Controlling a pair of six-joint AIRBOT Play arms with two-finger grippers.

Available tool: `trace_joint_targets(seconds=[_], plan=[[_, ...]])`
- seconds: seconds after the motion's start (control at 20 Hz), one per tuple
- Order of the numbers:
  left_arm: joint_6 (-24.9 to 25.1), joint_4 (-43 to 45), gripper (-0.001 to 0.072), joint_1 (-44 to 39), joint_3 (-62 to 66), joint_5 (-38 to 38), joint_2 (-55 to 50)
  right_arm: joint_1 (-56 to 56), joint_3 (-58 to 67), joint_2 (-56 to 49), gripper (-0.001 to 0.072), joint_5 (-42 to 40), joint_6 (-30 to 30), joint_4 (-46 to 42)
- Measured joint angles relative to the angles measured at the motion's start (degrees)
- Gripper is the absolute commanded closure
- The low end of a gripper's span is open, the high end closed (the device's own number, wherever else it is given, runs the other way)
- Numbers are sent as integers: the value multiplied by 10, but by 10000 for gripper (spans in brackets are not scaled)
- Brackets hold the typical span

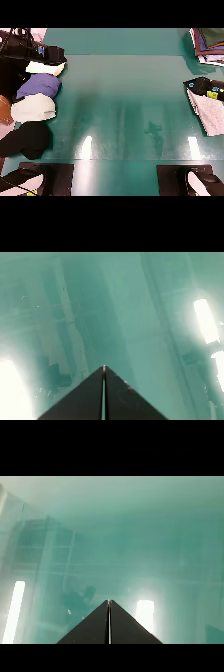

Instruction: Fold the shirts.

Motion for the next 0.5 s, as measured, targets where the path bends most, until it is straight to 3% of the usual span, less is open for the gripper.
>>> trace_joint_targets(seconds=[0.5], plan=[[0,0,673,0,0,0,0,2,0,0,698,-9,0,0]])
